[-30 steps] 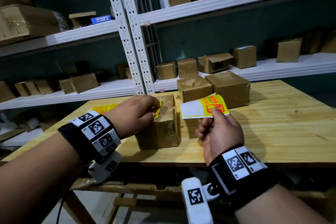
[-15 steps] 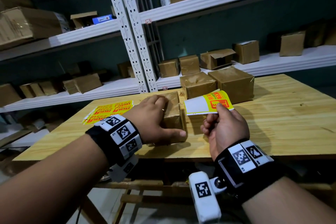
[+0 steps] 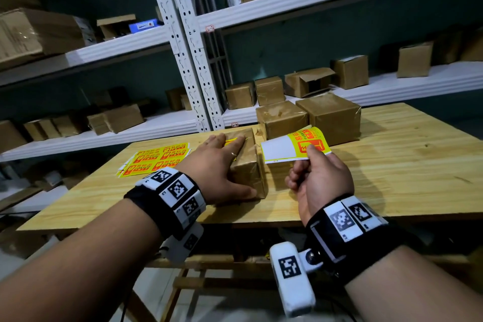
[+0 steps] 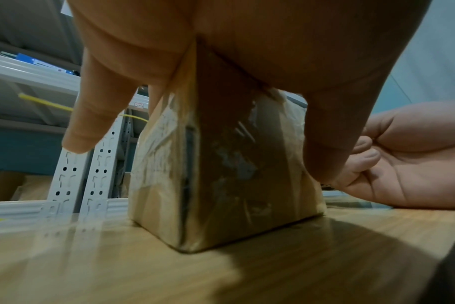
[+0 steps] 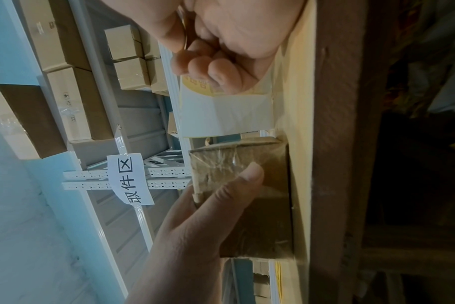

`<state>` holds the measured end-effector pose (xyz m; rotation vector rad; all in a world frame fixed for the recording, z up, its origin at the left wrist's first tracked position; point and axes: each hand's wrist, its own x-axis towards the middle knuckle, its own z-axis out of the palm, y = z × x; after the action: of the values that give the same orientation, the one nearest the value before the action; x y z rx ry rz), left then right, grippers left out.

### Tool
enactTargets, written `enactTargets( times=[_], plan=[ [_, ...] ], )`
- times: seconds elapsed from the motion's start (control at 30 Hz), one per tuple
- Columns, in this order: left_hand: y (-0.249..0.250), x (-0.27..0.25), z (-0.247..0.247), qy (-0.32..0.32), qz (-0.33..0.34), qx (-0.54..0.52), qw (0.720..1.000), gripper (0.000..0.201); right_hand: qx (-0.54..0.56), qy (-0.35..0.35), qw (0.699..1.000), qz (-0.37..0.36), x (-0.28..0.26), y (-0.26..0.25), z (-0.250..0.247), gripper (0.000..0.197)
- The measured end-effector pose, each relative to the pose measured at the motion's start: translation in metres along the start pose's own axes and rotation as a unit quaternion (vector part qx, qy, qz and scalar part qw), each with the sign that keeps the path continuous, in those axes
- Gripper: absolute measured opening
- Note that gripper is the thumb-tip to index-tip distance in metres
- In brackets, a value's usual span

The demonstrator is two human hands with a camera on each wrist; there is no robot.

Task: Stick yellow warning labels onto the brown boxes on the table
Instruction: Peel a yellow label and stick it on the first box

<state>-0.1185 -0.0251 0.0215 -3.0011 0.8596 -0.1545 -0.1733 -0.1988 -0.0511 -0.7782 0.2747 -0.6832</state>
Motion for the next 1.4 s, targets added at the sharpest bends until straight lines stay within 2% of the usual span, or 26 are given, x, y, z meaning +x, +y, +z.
enactTargets(
  times=[0.17,0.37,0.57,0.77,1.0,1.17,1.27,1.4],
  plan=[
    [-0.001,0.001,0.002,-0.001,0.002,0.012,1.0,0.126,0.002,0.0,1.0,-0.003,0.0,0.0,0.0,0.033],
    [-0.003,0.001,-0.005,-0.039,0.019,0.013,0.999,0.123,-0.003,0.0,1.0,-0.003,-0.001,0.001,-0.001,0.033],
    [0.0,-0.001,-0.005,-0.038,0.012,0.015,0.999,0.12,-0.002,0.007,1.0,0.002,-0.003,-0.002,-0.002,0.031],
    [-0.003,0.005,-0.002,-0.021,-0.007,0.028,0.999,0.136,0.004,0.004,1.0,0.012,-0.003,-0.003,-0.001,0.029],
    [-0.002,0.012,-0.008,-0.037,-0.009,0.031,0.999,0.121,0.03,0.006,0.999,0.011,-0.004,-0.004,0.001,0.03],
    [-0.005,0.029,-0.017,-0.046,-0.071,0.028,0.996,0.086,0.036,0.019,0.999,0.012,-0.003,-0.005,0.0,0.033],
    [-0.01,0.04,-0.023,-0.064,-0.081,0.03,0.994,0.086,0.03,0.026,0.999,0.017,-0.003,-0.004,-0.001,0.033],
    [-0.027,0.067,-0.019,-0.041,-0.043,0.11,0.992,0.094,0.032,0.027,0.999,0.015,-0.002,-0.004,-0.001,0.036]
  ],
)
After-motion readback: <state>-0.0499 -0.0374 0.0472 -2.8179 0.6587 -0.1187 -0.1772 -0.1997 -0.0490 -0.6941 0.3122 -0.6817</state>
